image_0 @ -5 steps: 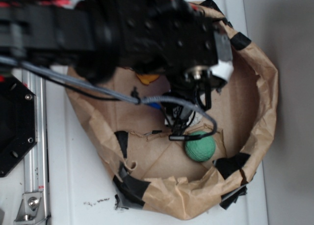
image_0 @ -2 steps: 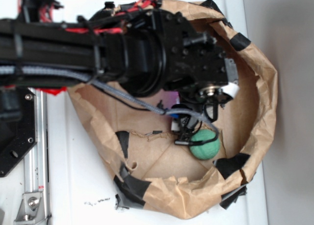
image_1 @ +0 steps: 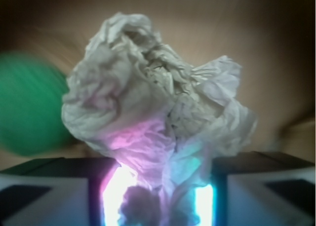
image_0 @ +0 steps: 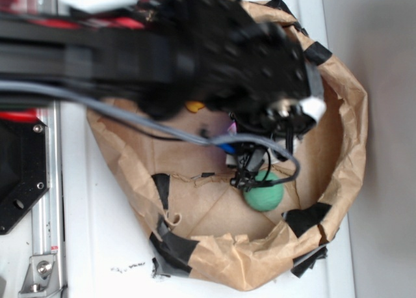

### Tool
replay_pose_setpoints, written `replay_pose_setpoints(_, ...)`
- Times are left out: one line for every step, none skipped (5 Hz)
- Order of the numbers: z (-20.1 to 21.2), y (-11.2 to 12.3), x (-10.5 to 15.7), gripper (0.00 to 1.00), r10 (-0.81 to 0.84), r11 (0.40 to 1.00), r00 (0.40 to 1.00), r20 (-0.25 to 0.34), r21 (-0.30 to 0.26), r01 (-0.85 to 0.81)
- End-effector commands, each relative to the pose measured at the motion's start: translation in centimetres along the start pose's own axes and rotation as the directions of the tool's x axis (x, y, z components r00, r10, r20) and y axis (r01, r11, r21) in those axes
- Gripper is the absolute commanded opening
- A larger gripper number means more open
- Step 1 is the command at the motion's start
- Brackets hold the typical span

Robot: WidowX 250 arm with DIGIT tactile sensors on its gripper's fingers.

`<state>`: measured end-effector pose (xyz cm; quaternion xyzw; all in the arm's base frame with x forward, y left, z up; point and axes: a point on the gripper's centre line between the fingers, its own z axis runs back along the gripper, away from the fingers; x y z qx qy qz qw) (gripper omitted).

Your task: Grab the white paper.

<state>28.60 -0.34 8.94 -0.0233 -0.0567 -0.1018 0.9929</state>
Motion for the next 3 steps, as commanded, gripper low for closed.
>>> replay_pose_setpoints(9.3,0.3,-3.2,0.0,0.268,0.962,0.96,0.083,0.035,-0.272)
replay_pose_setpoints(9.8,0.5,-4.2,0.0,0.421,0.904,0.902,0.099,0.041,-0.426)
replay_pose_setpoints(9.0,0.8,-5.0,0.0,0.456,0.887,0.887,0.074,0.036,-0.46)
